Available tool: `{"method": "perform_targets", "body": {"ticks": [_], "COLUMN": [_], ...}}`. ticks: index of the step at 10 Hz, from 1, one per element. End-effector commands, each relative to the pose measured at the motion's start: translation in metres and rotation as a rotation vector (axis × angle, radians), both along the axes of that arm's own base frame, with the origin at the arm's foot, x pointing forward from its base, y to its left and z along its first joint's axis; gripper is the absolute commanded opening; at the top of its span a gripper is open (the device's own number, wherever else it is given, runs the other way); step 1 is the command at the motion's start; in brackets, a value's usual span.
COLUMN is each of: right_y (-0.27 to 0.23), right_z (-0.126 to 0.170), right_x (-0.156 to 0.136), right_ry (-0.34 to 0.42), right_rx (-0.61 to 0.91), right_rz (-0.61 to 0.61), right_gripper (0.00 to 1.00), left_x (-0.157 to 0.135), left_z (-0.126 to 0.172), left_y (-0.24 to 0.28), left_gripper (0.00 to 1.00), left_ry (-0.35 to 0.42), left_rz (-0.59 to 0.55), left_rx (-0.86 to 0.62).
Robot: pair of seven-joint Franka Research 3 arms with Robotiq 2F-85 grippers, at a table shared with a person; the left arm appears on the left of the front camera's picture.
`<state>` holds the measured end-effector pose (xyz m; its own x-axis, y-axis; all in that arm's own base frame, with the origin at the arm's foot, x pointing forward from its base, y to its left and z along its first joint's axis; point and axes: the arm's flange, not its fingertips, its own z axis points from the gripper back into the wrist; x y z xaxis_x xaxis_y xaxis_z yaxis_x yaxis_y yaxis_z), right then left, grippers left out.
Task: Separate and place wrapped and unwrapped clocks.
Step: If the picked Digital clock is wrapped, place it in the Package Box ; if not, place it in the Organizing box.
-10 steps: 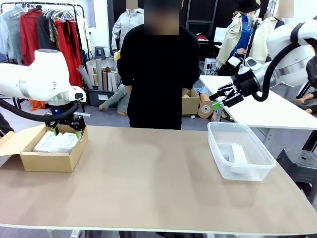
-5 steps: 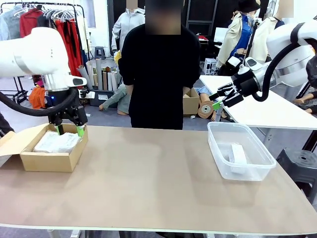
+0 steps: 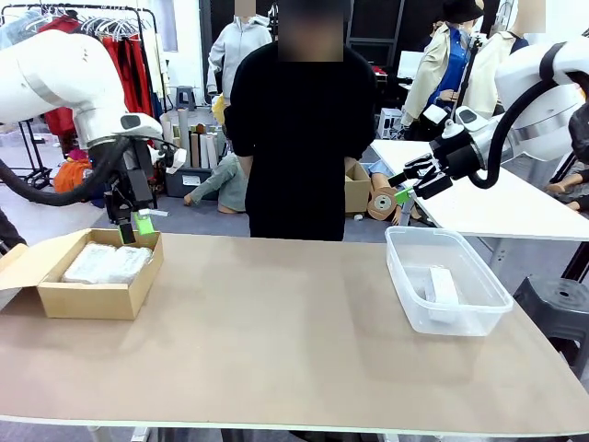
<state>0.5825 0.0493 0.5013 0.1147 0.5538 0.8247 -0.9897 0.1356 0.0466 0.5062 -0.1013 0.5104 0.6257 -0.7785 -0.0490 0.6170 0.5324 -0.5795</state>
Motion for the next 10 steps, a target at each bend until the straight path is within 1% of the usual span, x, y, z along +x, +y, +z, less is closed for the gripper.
{"method": "perform_targets", "body": {"ticks": [1, 2, 3, 4, 5, 6, 7, 8, 10], "right_y": [0.000, 0.000, 0.000, 0.000, 0.000, 0.000, 0.000, 0.000, 0.000], "right_z": [0.002, 0.002, 0.002, 0.002, 0.002, 0.002, 0.002, 0.002, 0.002], "right_x": [0.000, 0.000, 0.000, 0.000, 0.000, 0.000, 0.000, 0.000, 0.000], "right_ry": [-0.008, -0.008, -0.008, -0.008, -0.008, -0.008, -0.008, -0.008, -0.008], "right_rx": [-0.007, -0.007, -0.007, -0.007, -0.007, -0.007, -0.007, -0.007, -0.007], "right_rz": [0.003, 0.003, 0.003, 0.003, 0.003, 0.003, 0.003, 0.003, 0.003], "right_gripper": [1.00, 1.00, 1.00, 1.00, 1.00, 1.00, 1.00, 1.00, 1.00], "left_x": [0.006, 0.005, 0.005, -0.001, -0.004, -0.009, -0.009, 0.013, 0.013], "left_z": [0.010, 0.012, 0.017, 0.021, 0.024, 0.027, 0.027, 0.040, 0.040], "left_y": [0.011, 0.012, 0.014, 0.015, 0.017, 0.018, 0.018, 0.019, 0.019], "left_gripper": [1.00, 1.00, 1.00, 1.00, 1.00, 1.00, 1.00, 1.00, 1.00], "left_ry": [-0.010, -0.115, -0.224, -0.301, -0.409, -0.472, -0.469, -0.391, -0.391], "left_rz": [-0.104, -0.097, -0.066, -0.059, -0.046, -0.067, -0.086, -0.022, -0.022], "left_rx": [-0.168, -0.275, -0.374, -0.436, -0.494, -0.518, -0.515, -0.470, -0.470]}}
